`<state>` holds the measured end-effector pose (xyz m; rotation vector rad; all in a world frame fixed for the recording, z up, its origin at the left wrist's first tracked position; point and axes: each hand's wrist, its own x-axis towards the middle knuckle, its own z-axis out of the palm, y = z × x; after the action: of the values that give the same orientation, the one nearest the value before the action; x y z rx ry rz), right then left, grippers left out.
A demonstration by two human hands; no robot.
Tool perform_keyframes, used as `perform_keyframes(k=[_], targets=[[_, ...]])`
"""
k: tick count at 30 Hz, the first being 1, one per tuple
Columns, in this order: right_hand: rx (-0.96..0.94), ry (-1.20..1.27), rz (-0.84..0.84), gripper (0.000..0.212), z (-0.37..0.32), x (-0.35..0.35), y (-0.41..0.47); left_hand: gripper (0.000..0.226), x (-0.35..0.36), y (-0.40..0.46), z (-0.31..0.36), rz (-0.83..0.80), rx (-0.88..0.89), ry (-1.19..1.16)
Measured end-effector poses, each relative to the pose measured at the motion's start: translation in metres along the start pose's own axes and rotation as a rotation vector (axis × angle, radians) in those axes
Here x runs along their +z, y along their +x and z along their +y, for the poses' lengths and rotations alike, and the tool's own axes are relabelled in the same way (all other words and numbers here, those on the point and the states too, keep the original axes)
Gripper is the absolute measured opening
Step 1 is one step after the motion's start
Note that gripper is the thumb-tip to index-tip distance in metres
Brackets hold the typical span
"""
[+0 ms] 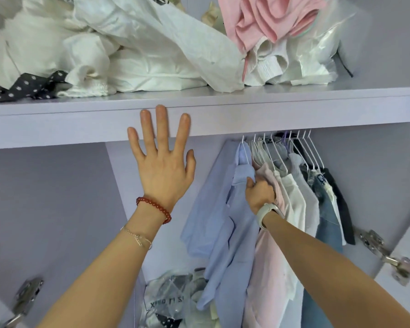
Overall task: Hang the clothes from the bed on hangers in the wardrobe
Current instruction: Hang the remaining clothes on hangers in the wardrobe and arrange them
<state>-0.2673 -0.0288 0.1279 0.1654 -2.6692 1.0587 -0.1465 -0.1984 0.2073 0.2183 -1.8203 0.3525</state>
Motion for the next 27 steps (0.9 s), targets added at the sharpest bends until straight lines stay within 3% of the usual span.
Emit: perform_keyframes(k=[5, 7, 12, 16, 23, 27], targets=[[-0.081, -0.028, -0.027, 0.032, 0.019, -0.011, -0.01, 0.07, -0.01, -0.003, 0.004, -0.092, -0.033, -0.018], [-0.167, -0.051, -0.02, 0.04, 0.024, -0.019, -0.021, 0.071, -0.015, -0.003, 0.006, -0.129, -0.045, -0.034], [-0.379, -0.09, 0.078, 0.05, 0.028, -0.054, -0.067, 0.066, -0.039, -0.014, 0.015, -0.224, -0.095, -0.167], [-0.489, -0.289, 0.207, 0.051, 0.051, -0.083, -0.116, 0.06, -0.058, -0.057, 0.044, -0.312, -0.1, -0.318], [-0.267, -0.484, 0.19, 0.05, 0.157, -0.14, -0.241, 0.055, -0.108, -0.161, 0.157, -0.602, -0.026, -0.705], [-0.037, -0.519, 0.179, 0.048, 0.23, -0.178, -0.334, 0.053, -0.167, -0.216, 0.241, -0.82, 0.202, -0.915]])
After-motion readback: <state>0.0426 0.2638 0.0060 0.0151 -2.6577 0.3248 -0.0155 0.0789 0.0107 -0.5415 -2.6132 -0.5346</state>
